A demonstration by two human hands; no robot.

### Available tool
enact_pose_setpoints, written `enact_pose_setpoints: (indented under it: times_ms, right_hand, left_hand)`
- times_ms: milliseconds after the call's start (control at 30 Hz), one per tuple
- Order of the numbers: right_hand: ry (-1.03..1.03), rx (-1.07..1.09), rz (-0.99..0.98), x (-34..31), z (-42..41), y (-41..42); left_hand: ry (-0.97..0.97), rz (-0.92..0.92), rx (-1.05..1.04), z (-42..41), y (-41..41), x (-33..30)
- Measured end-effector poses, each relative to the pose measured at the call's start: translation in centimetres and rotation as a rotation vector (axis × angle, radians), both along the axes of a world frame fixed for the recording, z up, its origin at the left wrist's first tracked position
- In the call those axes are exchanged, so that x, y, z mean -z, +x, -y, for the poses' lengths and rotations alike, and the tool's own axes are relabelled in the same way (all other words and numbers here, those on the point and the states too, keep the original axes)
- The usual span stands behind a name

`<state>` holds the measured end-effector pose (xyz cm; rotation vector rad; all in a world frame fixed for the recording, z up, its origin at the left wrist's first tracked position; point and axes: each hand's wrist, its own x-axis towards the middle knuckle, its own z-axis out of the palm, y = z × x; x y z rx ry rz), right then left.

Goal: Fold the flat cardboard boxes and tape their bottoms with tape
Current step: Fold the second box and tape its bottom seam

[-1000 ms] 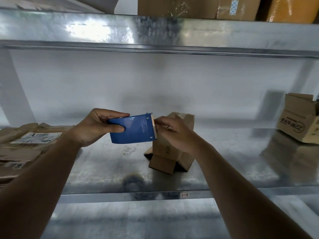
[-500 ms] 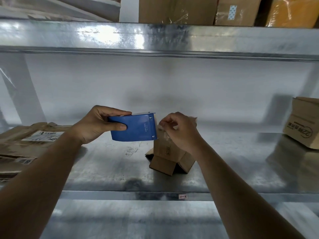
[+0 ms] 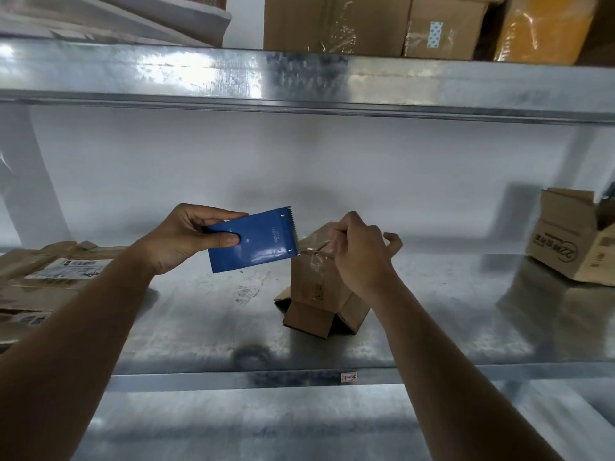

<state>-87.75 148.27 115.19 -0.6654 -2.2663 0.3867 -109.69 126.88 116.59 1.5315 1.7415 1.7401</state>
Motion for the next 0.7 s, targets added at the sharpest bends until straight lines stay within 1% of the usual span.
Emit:
enact_pose_setpoints:
  times_ms: [67, 133, 200, 267, 367, 500, 600, 700]
  right_hand:
    - [0.02, 0.039, -0.005, 0.5, -0.2, 0.8]
    - [0.04, 0.129, 0.001, 0.9, -0.9, 1.8]
    - [0.013, 0.177, 0.01, 1.5, -1.8, 2.6]
    - [0.013, 0.138, 0.0, 2.2, -2.1, 3.1]
    - [0.024, 0.08, -0.087, 2.9, -1.7, 3.1]
    - [-0.085, -0.029, -0.194, 3.2, -1.0, 3.1]
    - [-0.154, -0.019, -0.191, 3.0, -0.4, 2.7]
    - [-0.308, -0.039, -0.259, 2.4, 0.2, 2.4]
  left_hand:
    - [-0.034, -0.053, -0.011, 0.0, -0.7, -0.3]
    - [-0.086, -0.112, -0.016, -0.1, -1.5, -0.7]
    - [-0.115, -0.125, -0.016, 0.0, -2.4, -0.9]
    - [-0.127, -0.118, -0.016, -0.2, -3.2, -0.9]
    - [-0.1, -0.096, -0.045, -0.8, -3.9, -0.7]
    - [-0.107, -0.087, -0.024, -1.4, -4.8, -0.5]
    - [-0.112, -0.07, -0.017, -1.4, -5.5, -0.3]
    - [-0.112, -0.051, -0.007, -1.0, -6.0, -0.2]
